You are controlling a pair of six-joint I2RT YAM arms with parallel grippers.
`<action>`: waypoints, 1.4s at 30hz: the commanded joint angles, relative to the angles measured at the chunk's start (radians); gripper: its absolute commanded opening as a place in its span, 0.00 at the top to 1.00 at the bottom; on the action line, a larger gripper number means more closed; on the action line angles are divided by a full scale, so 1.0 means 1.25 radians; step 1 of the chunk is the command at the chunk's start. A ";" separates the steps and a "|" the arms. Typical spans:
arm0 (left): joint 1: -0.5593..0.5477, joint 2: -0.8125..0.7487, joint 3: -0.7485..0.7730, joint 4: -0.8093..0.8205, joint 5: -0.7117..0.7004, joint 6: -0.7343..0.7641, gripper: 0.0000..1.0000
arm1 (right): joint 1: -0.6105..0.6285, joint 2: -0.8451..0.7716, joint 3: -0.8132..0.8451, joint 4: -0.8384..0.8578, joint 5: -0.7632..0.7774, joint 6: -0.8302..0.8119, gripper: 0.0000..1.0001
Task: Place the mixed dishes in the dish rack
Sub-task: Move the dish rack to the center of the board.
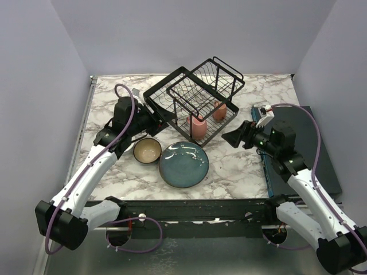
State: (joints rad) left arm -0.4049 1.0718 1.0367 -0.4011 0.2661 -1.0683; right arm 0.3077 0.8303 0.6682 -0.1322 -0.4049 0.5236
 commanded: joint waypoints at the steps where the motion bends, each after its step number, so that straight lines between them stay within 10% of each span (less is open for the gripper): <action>1: 0.006 0.047 -0.016 0.129 -0.011 -0.101 0.35 | 0.002 -0.033 -0.018 -0.019 0.001 0.009 0.16; 21: 0.006 0.212 -0.083 0.443 -0.005 -0.266 0.49 | 0.001 -0.130 -0.026 -0.086 0.043 -0.015 0.16; 42: 0.000 0.256 -0.067 0.488 -0.007 -0.273 0.51 | 0.002 -0.119 -0.037 -0.077 0.040 -0.028 0.16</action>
State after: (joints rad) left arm -0.4049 1.3701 0.9451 0.1776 0.2531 -1.4063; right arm 0.3077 0.6785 0.6327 -0.2287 -0.3603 0.5037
